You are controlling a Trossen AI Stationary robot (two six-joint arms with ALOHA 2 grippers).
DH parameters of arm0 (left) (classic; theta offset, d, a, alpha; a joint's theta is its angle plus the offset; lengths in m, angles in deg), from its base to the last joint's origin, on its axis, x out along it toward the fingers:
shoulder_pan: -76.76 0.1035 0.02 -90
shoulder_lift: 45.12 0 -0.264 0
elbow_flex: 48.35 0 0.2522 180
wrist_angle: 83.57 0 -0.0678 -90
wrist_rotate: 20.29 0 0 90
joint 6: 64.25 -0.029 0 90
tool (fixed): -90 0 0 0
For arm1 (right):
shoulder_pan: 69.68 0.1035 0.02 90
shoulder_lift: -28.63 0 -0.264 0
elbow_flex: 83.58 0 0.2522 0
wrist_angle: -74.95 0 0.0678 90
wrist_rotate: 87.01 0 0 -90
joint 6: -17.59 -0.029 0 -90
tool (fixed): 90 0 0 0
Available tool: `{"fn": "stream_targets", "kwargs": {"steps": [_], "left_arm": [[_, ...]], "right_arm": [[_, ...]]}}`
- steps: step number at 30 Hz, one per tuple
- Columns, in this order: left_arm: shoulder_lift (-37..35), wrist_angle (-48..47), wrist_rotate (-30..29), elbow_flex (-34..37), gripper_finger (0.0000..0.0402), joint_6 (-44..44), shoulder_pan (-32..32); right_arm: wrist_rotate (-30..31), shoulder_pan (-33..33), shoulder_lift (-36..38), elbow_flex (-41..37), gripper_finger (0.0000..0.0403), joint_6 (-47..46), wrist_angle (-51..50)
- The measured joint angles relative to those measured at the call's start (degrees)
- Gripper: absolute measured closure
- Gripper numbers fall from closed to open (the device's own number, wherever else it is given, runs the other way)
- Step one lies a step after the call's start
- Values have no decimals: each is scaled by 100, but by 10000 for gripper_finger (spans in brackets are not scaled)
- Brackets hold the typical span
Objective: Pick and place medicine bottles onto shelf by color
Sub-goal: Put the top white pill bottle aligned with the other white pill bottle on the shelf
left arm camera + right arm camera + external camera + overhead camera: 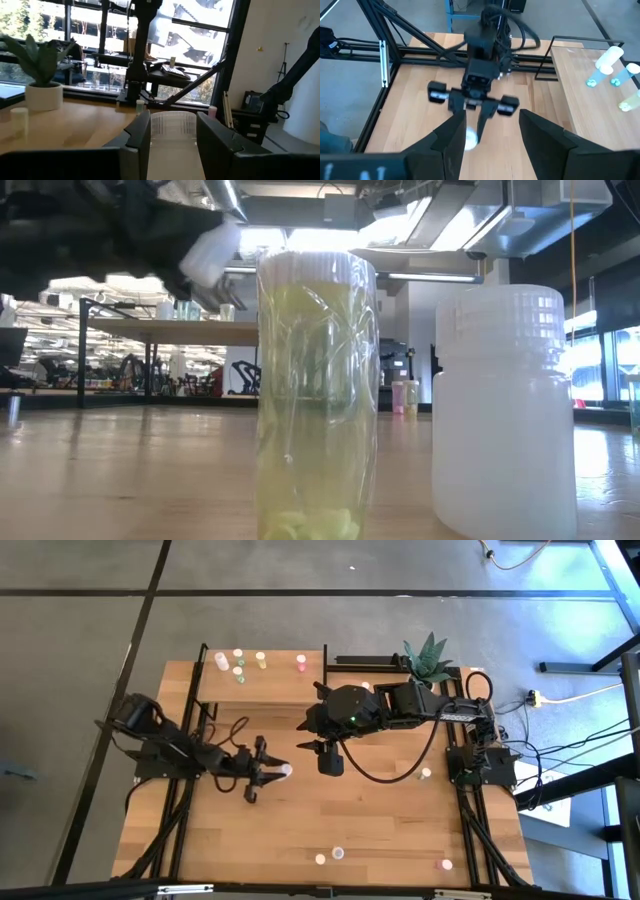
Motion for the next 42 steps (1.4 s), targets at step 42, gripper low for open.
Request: {"fn": "stream_targets", "kwargs": {"steps": [42], "left_arm": [[-1054,-85,-2187,-192,288,-916,-1441]], "right_arm": [[-7,0,0,0,217,-144,175]]}}
